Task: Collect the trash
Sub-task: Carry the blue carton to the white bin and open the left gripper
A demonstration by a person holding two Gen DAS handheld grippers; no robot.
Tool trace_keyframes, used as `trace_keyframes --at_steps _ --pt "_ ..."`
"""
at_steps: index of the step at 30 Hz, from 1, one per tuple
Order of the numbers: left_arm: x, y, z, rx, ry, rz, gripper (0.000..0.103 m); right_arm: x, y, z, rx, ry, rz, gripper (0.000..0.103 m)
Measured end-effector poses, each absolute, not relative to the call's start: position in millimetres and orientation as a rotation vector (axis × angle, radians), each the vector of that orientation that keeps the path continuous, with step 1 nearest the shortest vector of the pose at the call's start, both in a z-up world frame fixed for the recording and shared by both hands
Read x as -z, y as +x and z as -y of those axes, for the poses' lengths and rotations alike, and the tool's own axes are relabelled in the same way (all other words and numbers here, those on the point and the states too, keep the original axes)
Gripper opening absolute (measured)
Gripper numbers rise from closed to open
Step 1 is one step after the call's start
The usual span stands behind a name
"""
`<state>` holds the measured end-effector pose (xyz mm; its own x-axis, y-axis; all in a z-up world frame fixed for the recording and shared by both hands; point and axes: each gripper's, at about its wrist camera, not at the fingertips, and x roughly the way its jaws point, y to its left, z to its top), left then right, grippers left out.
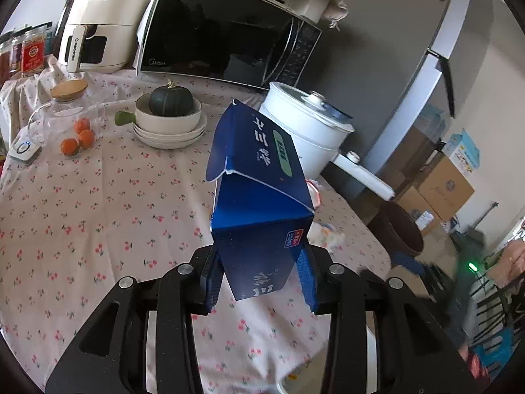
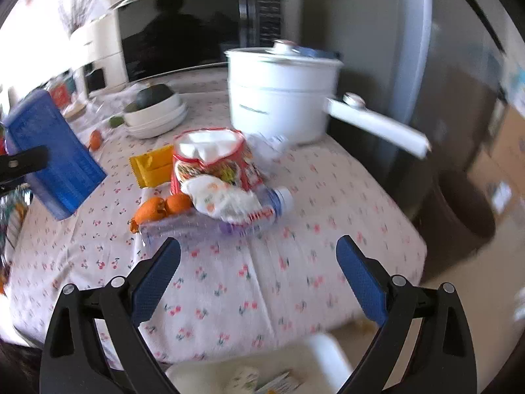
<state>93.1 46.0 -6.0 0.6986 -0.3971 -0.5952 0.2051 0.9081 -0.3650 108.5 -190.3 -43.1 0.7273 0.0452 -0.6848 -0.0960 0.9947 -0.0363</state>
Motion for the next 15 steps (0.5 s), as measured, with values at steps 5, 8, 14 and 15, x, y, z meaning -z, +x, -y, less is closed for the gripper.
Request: trace_keyframes --at_steps 5,8,14,15 --pt "7.1 92.1 -50.9 0.344 -0.271 -0.743 0.038 46.3 137.3 171.9 -0.194 -0.163 -0.742 0.093" --pt "8.0 92.8 -55.5 0.346 -0.280 -0.748 0.038 55.5 151.0 166.5 -0.222 -0.180 -0.752 0.093" --pt "11.1 94.8 -60.3 0.349 -0.284 -0.756 0.038 79.6 171.3 172.5 -0.219 -0.120 -0.799 0.076" --pt "12.4 95.0 -60.6 0.349 -0.284 -0.761 0.038 83.4 173.9 173.2 -0.222 -0.110 -0.813 0.073"
